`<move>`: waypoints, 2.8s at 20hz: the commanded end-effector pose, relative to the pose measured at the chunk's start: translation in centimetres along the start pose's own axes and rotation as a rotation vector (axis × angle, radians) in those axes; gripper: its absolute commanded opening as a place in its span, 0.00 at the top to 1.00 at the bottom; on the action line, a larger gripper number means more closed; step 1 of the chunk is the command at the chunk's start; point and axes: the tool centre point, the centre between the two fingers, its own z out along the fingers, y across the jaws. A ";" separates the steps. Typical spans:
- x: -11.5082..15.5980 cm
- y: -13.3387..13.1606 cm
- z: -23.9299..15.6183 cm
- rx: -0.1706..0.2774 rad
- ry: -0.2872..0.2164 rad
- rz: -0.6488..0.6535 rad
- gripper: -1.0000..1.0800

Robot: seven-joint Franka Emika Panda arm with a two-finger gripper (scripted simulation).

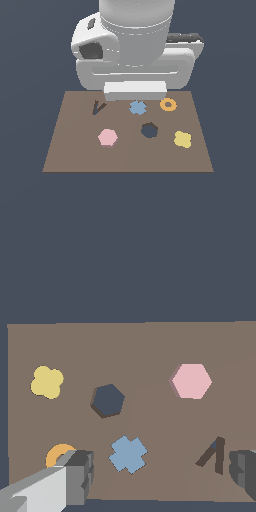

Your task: Insert a designated object into the corresponding slot on a board.

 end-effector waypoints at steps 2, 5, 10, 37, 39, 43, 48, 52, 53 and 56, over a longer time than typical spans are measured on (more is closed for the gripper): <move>0.0 0.0 0.0 0.000 0.000 -0.001 0.04; 0.0 0.2 0.2 0.000 0.000 -0.009 0.04; 0.2 0.8 1.1 -0.002 0.000 -0.044 0.04; 4.8 7.6 11.4 -0.021 0.002 -0.466 0.04; 5.0 7.7 11.7 -0.022 0.002 -0.476 0.04; 5.1 7.7 11.7 -0.022 0.002 -0.480 0.04; 5.0 7.7 11.9 -0.022 0.001 -0.477 0.04; 5.0 7.7 13.1 -0.022 0.001 -0.477 0.04; 5.0 7.7 13.3 -0.022 0.002 -0.477 0.04; 5.0 7.7 13.7 -0.022 0.002 -0.477 0.04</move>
